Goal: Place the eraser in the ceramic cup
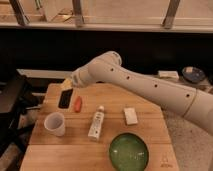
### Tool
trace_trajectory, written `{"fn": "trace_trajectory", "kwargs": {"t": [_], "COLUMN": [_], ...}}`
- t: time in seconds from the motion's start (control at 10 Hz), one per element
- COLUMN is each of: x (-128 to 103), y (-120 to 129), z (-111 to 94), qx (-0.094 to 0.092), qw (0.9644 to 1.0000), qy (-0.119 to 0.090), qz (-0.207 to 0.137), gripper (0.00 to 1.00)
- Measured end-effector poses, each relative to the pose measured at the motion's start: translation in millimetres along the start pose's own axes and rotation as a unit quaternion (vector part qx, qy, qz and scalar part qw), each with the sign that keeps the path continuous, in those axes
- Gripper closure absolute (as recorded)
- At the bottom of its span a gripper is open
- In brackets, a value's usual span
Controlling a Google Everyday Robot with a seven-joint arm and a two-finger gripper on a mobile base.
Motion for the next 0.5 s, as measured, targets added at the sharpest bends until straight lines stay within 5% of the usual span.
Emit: {"fn": "trace_trajectory", "kwargs": {"t": [0.2,0.5], "x": [4,16], "y": [10,35], "z": [11,35], "qx": [-0.014,-0.044], "qw": [0.9999,0.9990], "qy": [0.000,0.003], "qz": [0.001,0.005], "gripper": [0.94,0.64]}}
